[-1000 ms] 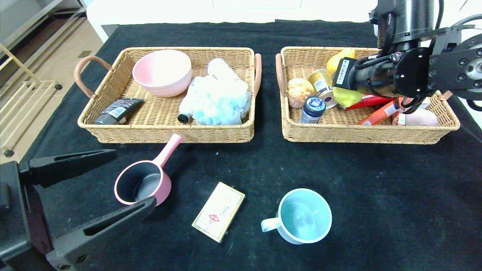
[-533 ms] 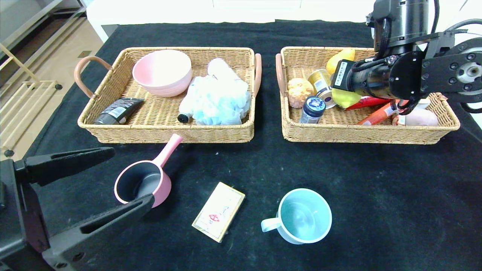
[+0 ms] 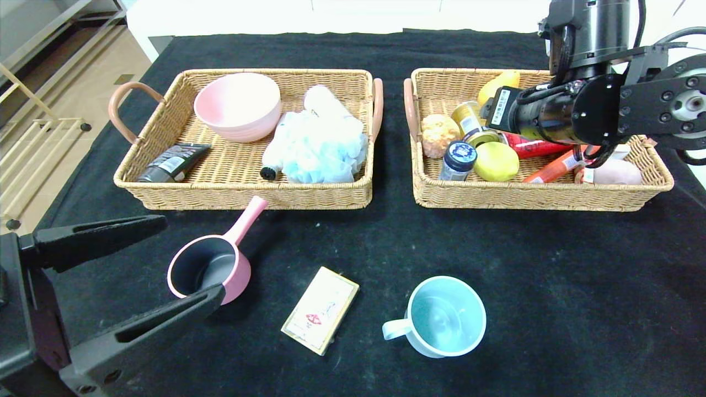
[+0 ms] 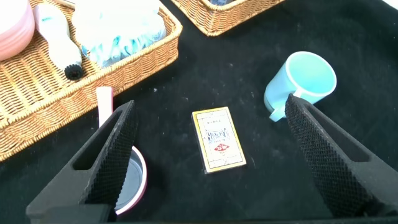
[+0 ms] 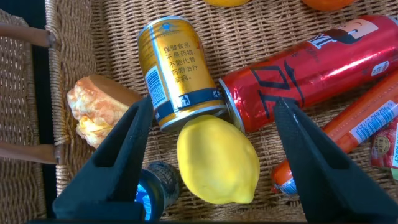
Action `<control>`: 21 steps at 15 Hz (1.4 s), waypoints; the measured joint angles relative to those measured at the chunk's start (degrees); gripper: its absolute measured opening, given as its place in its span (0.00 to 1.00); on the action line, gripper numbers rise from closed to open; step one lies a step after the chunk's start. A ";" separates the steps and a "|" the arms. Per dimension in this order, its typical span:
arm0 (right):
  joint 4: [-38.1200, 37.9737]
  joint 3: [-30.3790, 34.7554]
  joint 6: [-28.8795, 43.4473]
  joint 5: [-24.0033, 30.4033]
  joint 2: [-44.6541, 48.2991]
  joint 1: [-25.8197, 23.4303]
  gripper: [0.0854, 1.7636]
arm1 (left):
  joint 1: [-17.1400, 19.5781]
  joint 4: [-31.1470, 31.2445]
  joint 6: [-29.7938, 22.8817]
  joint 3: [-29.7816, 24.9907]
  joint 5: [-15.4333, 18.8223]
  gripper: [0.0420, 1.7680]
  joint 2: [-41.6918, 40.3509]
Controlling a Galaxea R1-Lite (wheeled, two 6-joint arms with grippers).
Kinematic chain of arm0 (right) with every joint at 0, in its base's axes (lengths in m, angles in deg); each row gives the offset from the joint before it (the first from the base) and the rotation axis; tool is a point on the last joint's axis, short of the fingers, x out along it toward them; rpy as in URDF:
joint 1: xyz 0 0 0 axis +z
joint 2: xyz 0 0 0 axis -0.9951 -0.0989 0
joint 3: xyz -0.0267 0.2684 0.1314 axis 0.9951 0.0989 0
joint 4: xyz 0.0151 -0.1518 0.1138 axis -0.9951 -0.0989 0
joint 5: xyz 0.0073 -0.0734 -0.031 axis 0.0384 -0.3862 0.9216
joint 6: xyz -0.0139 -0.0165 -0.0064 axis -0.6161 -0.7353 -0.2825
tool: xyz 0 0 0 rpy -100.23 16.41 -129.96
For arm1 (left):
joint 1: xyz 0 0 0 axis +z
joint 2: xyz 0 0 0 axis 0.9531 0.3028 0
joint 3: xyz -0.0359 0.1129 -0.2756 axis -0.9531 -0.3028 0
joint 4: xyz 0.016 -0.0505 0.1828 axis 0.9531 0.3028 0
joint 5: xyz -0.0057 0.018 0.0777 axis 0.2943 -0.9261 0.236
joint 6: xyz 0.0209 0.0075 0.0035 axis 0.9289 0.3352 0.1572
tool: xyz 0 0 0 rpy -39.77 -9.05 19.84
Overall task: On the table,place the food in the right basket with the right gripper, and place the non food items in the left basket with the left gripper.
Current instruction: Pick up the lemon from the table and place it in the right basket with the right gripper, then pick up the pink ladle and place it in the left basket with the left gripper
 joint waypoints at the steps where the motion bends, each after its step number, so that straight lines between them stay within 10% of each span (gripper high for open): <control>1: -0.02 0.00 0.02 0.02 0.00 0.00 0.82 | 0.00 0.00 0.00 0.00 0.00 0.97 0.00; 11: 1.88 11.36 -1.61 0.83 8.87 2.32 0.93 | 0.09 0.26 0.74 0.09 0.06 0.97 0.00; 21: 14.74 49.07 -21.02 36.58 37.71 8.44 0.96 | 1.22 0.69 1.99 0.39 -0.02 0.97 0.77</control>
